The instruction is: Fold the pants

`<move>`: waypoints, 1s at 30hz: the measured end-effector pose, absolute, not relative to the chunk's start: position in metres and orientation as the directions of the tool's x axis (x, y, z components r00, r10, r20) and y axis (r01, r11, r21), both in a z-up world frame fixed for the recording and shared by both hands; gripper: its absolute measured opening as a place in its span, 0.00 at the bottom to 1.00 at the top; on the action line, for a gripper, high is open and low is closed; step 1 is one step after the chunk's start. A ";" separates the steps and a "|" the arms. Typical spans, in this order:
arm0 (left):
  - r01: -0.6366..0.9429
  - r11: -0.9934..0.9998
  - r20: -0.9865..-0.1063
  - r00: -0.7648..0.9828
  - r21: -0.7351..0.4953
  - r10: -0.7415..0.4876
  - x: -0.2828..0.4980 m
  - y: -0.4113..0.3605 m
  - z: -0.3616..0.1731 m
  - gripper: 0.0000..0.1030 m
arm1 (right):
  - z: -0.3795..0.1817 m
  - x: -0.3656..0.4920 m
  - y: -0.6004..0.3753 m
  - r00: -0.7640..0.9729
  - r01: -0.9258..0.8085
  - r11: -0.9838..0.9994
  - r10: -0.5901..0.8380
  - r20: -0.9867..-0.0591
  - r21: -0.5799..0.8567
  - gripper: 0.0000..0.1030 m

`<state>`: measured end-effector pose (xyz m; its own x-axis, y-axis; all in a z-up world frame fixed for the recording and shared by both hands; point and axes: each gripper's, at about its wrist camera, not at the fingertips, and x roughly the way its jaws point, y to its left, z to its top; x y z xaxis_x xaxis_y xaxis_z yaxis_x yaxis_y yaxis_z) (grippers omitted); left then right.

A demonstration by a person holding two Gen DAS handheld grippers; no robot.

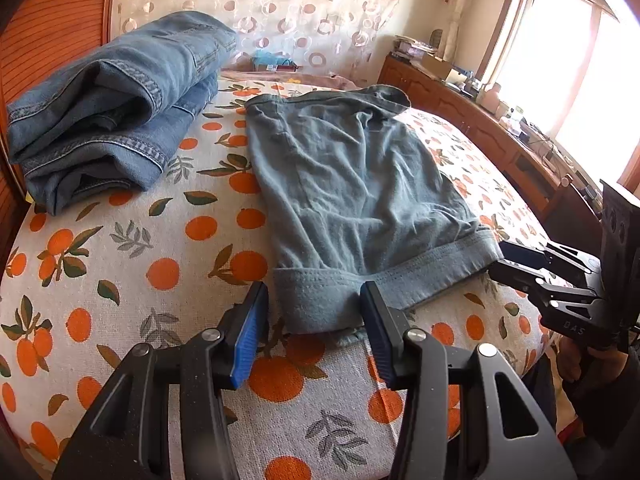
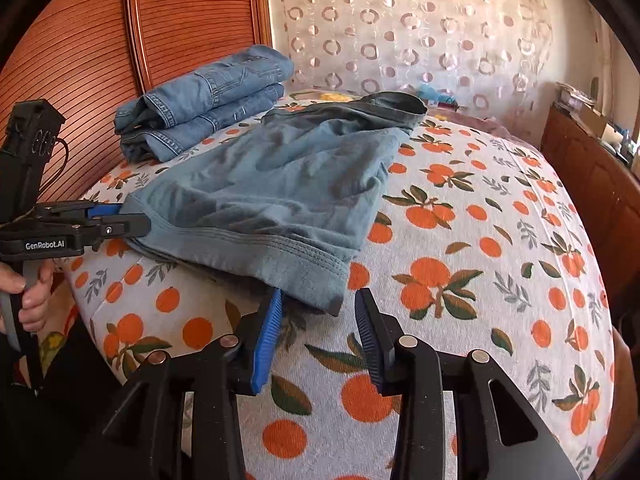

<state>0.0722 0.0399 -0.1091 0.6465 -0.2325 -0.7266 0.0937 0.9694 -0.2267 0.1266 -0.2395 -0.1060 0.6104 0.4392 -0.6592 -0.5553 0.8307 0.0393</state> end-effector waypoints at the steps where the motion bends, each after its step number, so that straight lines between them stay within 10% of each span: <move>1: 0.094 0.970 -0.727 0.646 -0.226 -0.232 0.072 0.040 -0.109 0.47 | -0.105 0.126 -0.239 0.610 -0.558 0.829 0.446 -0.655 0.045 0.38; 8: 0.098 0.968 -0.727 0.644 -0.232 -0.240 0.071 0.038 -0.108 0.47 | -0.105 0.130 -0.233 0.620 -0.556 0.830 0.453 -0.641 0.049 0.38; 12: 0.100 0.966 -0.722 0.648 -0.237 -0.244 0.069 0.039 -0.106 0.47 | -0.104 0.132 -0.237 0.620 -0.554 0.830 0.458 -0.637 0.057 0.08; 22: 0.135 0.948 -0.671 0.678 -0.288 -0.300 0.062 0.040 -0.094 0.47 | -0.102 0.121 -0.257 0.638 -0.521 0.850 0.450 -0.626 0.079 0.04; 30: 0.172 0.946 -0.660 0.682 -0.276 -0.316 0.069 0.032 -0.089 0.11 | -0.109 0.128 -0.257 0.633 -0.494 0.860 0.457 -0.625 0.129 0.04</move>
